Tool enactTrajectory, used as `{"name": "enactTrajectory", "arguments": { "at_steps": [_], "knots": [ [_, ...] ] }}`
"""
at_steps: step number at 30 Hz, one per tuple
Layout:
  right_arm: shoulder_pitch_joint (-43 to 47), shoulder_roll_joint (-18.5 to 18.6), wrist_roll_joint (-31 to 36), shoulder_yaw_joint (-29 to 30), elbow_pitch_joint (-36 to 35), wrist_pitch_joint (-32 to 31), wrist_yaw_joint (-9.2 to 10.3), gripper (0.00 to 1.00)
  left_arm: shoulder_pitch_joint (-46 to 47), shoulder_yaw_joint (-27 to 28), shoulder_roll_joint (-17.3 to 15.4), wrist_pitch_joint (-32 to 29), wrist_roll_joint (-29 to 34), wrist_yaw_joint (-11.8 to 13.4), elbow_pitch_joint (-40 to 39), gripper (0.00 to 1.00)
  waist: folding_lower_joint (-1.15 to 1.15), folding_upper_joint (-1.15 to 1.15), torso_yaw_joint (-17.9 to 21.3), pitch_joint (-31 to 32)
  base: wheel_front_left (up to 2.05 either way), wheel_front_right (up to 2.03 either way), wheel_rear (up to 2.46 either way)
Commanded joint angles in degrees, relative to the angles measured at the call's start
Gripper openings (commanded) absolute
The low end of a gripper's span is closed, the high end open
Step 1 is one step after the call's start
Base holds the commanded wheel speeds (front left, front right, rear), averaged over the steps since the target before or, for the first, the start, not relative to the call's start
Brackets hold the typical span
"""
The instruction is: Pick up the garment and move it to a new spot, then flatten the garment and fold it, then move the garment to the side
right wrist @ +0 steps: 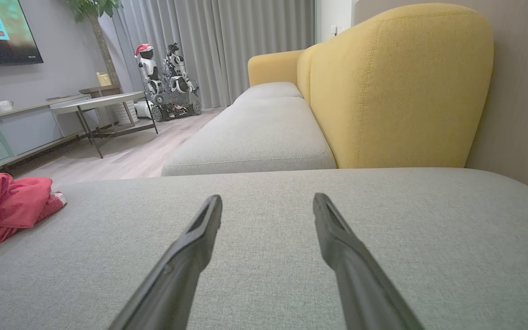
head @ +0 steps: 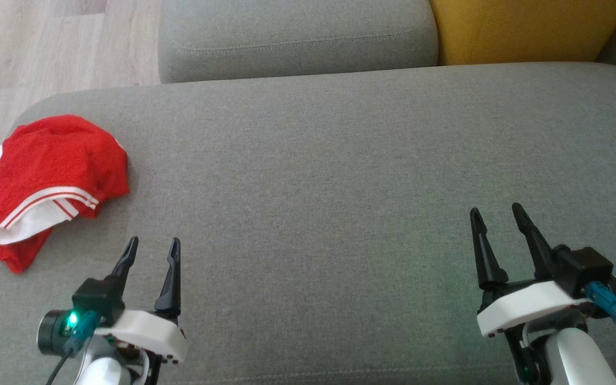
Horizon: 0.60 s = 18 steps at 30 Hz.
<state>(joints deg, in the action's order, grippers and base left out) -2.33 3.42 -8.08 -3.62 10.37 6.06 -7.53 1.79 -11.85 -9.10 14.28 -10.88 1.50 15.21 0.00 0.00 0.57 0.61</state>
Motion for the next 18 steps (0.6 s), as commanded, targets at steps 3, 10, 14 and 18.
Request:
{"name": "enactTrajectory", "arguments": {
  "at_steps": [3,10,14,18],
  "knots": [
    [-2.4,-0.1,-0.7,-1.2,-1.6,0.1,0.04,1.00,2.9,2.9,-0.4,0.7,-0.6,-0.2,-1.1,1.00,0.00,0.00,0.0,0.0,0.00,0.00,0.00],
    [-2.4,-0.2,-0.8,-1.3,-1.5,0.0,0.04,1.00,3.2,3.3,-0.4,0.7,-0.2,0.0,-0.6,1.00,0.00,0.00,0.0,-0.2,0.00,0.00,0.00],
    [-2.4,-0.2,-0.7,-1.2,-1.5,-0.1,0.04,1.00,3.4,3.3,-0.4,0.7,0.2,0.1,-0.6,1.00,0.00,0.00,-0.1,-0.2,0.00,0.00,0.00],
    [-2.4,-0.2,-0.4,-1.1,-1.6,-0.2,0.04,1.00,3.4,3.4,-0.4,0.7,0.5,0.2,-0.7,1.00,0.00,0.00,-0.4,-0.3,0.00,0.00,0.00]
  ]
}}
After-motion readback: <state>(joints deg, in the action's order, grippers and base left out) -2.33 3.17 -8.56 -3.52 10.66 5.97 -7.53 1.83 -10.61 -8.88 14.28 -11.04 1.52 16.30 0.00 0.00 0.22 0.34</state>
